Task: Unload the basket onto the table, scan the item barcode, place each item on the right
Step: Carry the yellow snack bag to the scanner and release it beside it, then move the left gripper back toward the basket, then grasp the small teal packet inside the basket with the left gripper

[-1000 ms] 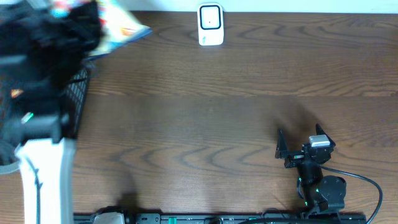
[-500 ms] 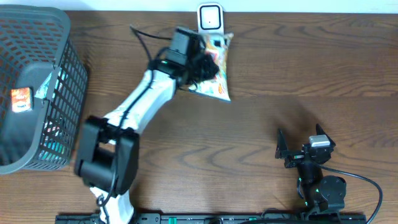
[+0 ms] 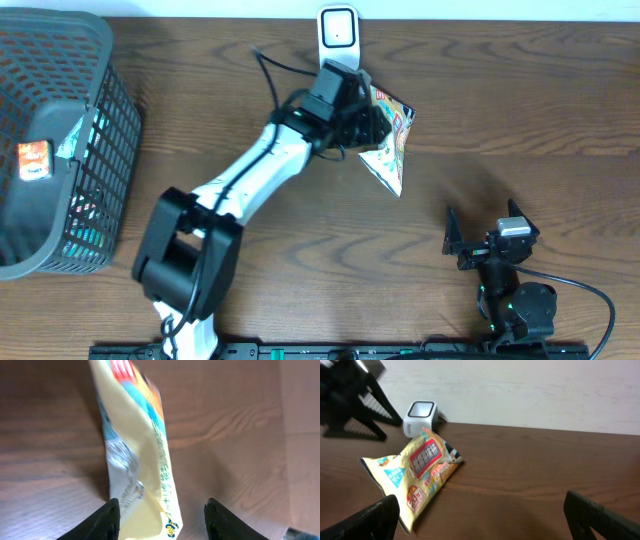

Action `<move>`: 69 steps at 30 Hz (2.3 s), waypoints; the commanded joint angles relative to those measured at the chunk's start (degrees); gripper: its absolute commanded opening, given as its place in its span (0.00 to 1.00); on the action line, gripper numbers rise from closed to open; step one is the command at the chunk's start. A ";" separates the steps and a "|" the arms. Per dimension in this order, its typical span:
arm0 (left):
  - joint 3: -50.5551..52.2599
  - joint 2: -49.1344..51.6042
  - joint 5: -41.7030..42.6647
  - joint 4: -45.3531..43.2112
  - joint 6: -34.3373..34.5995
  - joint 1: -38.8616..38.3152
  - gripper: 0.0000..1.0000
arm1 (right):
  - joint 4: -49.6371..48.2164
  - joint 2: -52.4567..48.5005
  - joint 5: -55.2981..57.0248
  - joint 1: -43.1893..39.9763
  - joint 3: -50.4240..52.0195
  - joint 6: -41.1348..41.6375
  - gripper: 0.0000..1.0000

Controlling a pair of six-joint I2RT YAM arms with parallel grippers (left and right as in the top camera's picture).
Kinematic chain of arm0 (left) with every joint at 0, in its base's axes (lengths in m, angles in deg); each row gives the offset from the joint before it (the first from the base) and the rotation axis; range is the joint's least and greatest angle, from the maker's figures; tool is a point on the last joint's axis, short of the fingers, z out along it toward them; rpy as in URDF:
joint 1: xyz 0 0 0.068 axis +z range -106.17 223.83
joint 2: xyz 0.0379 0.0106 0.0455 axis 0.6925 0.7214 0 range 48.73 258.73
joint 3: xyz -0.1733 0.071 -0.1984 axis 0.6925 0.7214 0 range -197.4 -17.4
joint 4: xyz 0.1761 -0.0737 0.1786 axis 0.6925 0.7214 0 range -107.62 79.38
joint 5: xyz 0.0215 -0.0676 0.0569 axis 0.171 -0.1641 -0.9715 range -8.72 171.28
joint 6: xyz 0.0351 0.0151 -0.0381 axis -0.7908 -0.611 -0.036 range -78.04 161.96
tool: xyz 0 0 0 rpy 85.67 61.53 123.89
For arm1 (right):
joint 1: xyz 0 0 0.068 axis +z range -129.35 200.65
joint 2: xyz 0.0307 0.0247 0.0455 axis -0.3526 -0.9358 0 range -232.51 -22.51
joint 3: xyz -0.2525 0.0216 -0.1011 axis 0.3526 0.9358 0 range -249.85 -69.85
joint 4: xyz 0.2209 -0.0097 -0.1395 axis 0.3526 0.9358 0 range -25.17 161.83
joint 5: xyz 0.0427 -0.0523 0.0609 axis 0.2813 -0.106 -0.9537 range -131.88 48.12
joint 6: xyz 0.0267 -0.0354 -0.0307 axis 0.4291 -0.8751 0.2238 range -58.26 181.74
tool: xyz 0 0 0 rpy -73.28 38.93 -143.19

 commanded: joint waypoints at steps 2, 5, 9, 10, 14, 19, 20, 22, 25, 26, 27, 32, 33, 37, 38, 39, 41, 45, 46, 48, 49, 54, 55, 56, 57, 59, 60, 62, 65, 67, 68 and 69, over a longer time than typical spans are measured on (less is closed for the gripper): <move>-0.66 -15.39 1.57 0.42 -0.17 7.98 0.54 | 0.26 0.28 0.31 -0.44 0.09 -0.85 0.99; -0.66 -24.70 1.55 1.68 -0.39 13.66 0.58 | 0.26 0.28 0.31 -0.44 0.09 -0.85 0.99; -0.66 -38.62 1.51 2.71 -0.81 24.30 0.60 | 0.26 0.28 0.31 -0.44 0.09 -0.85 0.99; -0.66 -41.35 1.51 2.71 -0.90 26.82 0.61 | 0.26 0.28 0.31 -0.44 0.09 -0.85 0.99; -0.66 -54.01 1.29 3.06 -5.09 42.73 0.75 | 0.26 0.28 0.31 -0.44 0.09 -0.85 0.99; -0.66 -62.18 -11.17 5.73 -13.25 55.43 0.82 | 0.26 0.28 0.31 -0.44 0.09 -0.85 0.99; -0.66 -62.62 -14.19 6.62 -15.17 56.61 0.84 | 0.26 0.28 0.31 -0.44 0.09 -0.85 0.99; -0.66 -62.71 -19.89 9.01 -17.31 58.53 0.86 | 0.26 0.28 0.31 -0.44 0.09 -0.85 0.99; -0.66 -61.20 -26.38 12.17 -19.34 58.99 0.87 | 0.26 0.28 0.31 -0.44 0.09 -0.85 0.99; -0.66 -60.76 -27.02 12.41 -20.13 58.99 0.87 | 0.26 0.28 0.31 -0.44 0.09 -0.85 0.99; -0.66 -59.67 -28.35 12.94 -22.36 58.99 0.87 | 0.26 0.28 0.31 -0.44 0.09 -0.85 0.99; -0.66 -52.24 -36.22 15.72 -29.64 58.99 0.93 | 0.26 0.28 0.31 -0.44 0.09 -0.85 0.99; -0.66 -51.01 -38.12 16.28 -29.97 59.01 0.95 | 0.26 0.28 0.31 -0.44 0.09 -0.85 0.99; -0.66 -45.57 -42.42 18.34 -29.97 61.11 0.99 | 0.26 0.28 0.31 -0.44 0.09 -0.85 0.99; -0.66 -44.35 -42.40 19.08 -29.97 62.18 0.99 | 0.26 0.28 0.31 -0.44 0.09 -0.85 0.99; -0.66 -43.39 -42.18 19.78 -29.97 63.08 0.99 | 0.26 0.28 0.31 -0.44 0.09 -0.85 0.99; -0.66 -40.76 -41.99 21.97 -30.01 65.37 0.99 | 0.26 0.28 0.31 -0.44 0.09 -0.85 0.99; -0.66 -34.10 -37.05 26.64 -30.18 71.30 0.99 | 0.26 0.28 0.31 -0.44 0.09 -0.85 0.99; -0.66 -33.11 -34.93 27.32 -30.18 72.26 0.99 | 0.26 0.28 0.31 -0.44 0.09 -0.85 0.99; -0.66 -29.59 -26.32 29.97 -30.18 75.76 0.99 | 0.26 0.28 0.31 -0.44 0.09 -0.85 0.99; -0.66 -28.44 -23.93 30.84 -30.18 76.65 0.99 | 0.26 0.28 0.31 -0.44 0.09 -0.85 0.99; -0.57 -21.70 -21.38 36.85 -30.42 78.55 0.99 | 0.26 0.28 0.31 -0.44 0.09 -0.85 0.99; -0.55 -20.90 -21.38 37.62 -30.42 78.53 0.99 | 0.26 0.28 0.31 -0.44 0.09 -0.85 0.99; -0.52 -19.98 -21.35 38.56 -30.45 78.53 1.00 | 0.26 0.28 0.31 -0.44 0.09 -0.85 0.99; -0.52 -19.17 -21.35 39.63 -31.06 78.53 1.00 | 0.26 0.28 0.31 -0.44 0.09 -0.85 0.99; -0.39 -17.62 -21.35 41.81 -33.16 78.53 0.99 | 0.26 0.28 0.31 -0.44 0.09 -0.85 0.99; -0.24 -17.18 -21.35 42.29 -33.75 78.53 0.99 | 0.26 0.28 0.31 -0.44 0.09 -0.85 0.99; 0.24 -16.39 -21.38 43.06 -34.25 78.55 0.99 | 0.26 0.28 0.31 -0.44 0.09 -0.85 0.99; 2.21 -15.06 -21.38 43.32 -34.23 78.55 0.99 | 0.26 0.28 0.31 -0.44 0.09 -0.85 0.99; 2.99 -14.27 -21.44 43.47 -34.23 78.55 0.99 | 0.26 0.28 0.31 -0.44 0.09 -0.85 0.99; 3.30 -13.88 -21.59 43.50 -34.18 78.55 0.99 | 0.26 0.28 0.31 -0.44 0.09 -0.85 0.99; 3.63 -12.92 -21.62 43.71 -34.18 78.55 0.99 | 0.26 0.28 0.31 -0.44 0.09 -0.85 0.99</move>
